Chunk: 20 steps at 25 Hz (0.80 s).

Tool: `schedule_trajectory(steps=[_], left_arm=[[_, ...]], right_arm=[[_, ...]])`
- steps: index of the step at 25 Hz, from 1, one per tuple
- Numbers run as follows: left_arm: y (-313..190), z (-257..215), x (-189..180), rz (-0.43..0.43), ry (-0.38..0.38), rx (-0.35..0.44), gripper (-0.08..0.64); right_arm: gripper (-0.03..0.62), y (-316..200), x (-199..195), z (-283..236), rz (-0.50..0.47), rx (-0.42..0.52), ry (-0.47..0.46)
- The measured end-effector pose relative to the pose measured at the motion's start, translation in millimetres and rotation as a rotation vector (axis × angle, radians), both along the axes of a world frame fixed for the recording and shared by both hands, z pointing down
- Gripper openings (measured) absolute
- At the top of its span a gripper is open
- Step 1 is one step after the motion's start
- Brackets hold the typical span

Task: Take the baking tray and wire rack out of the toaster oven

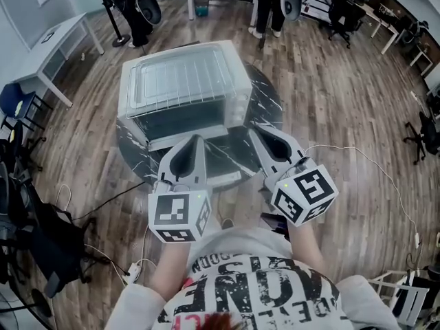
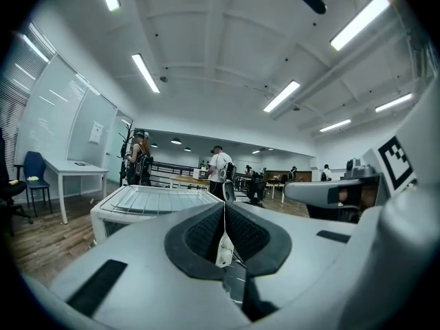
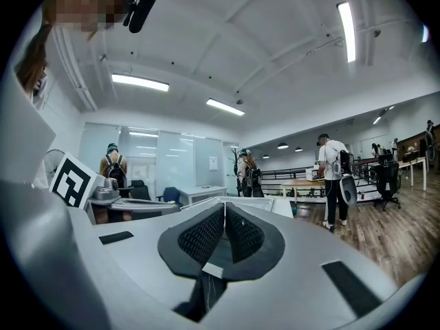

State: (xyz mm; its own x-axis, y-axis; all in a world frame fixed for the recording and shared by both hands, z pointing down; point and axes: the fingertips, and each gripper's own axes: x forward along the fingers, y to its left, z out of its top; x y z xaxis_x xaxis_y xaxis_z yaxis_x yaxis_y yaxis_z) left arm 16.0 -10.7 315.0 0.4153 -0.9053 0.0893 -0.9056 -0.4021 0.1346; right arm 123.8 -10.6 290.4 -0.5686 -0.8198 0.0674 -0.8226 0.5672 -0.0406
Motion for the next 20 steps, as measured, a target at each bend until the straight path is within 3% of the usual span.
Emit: schedule_trajectory(steps=[20], left_arm=[[-10.5,-0.4,-13.4,-0.017,0.048,-0.022,0.003]], right_arm=[[0.003,-5.4,-14.0,5.4,-0.039,-0.046,-0.001]])
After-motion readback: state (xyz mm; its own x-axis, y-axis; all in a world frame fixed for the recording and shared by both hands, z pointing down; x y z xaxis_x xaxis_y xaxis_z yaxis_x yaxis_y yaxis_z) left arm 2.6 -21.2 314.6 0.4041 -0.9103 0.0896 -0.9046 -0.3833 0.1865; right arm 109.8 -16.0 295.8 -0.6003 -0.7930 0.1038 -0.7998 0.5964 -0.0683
